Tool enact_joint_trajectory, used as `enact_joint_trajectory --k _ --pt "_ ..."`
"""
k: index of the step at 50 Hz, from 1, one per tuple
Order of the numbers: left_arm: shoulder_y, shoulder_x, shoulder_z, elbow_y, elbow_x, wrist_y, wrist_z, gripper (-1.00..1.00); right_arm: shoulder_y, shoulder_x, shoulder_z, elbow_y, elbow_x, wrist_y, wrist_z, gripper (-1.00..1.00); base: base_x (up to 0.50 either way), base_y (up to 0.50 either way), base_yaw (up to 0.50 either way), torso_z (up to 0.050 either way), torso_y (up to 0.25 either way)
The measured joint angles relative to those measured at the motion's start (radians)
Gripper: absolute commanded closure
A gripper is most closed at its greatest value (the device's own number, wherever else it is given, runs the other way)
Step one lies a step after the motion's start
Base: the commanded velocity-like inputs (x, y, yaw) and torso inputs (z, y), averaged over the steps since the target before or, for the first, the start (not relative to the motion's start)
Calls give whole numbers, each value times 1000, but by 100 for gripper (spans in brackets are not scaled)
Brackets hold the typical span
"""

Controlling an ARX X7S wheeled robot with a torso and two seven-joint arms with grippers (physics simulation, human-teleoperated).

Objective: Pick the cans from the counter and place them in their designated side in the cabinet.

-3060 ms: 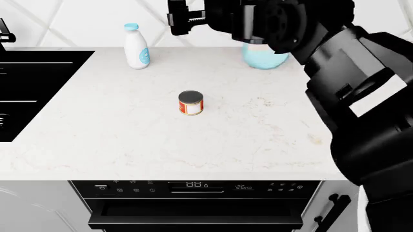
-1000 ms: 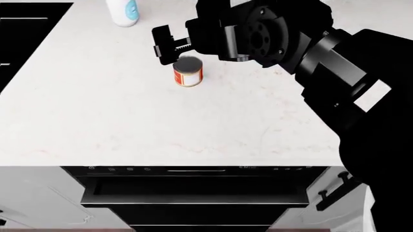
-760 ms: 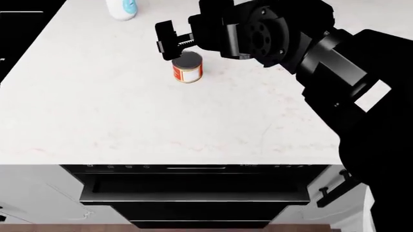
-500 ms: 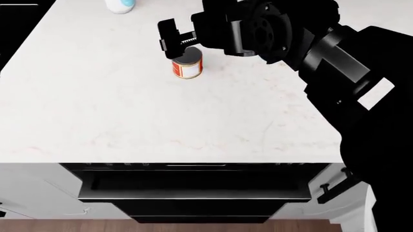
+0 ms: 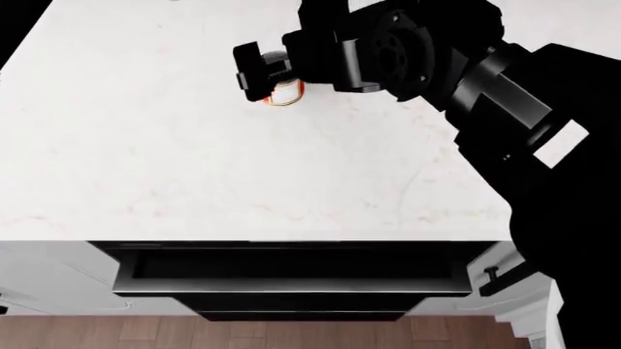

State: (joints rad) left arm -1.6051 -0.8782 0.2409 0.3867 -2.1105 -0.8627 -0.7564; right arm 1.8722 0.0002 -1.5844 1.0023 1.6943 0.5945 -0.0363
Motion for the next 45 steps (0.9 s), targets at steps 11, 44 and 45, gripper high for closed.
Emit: enact_joint_trajectory --k 11,44,45 --pt "6 -2 -2 1 3 3 4 -100 -8 0 0 -9 -13 13 -7 -100 0 0 0 0 -57" --pt "17 -2 -8 -1 19 15 20 -100 20 0 -10 35 16 29 -30 100 0 0 0 0 107" --pt "18 -2 -8 -1 19 16 21 -100 24 0 -10 39 19 29 -33 100 0 0 0 0 250"
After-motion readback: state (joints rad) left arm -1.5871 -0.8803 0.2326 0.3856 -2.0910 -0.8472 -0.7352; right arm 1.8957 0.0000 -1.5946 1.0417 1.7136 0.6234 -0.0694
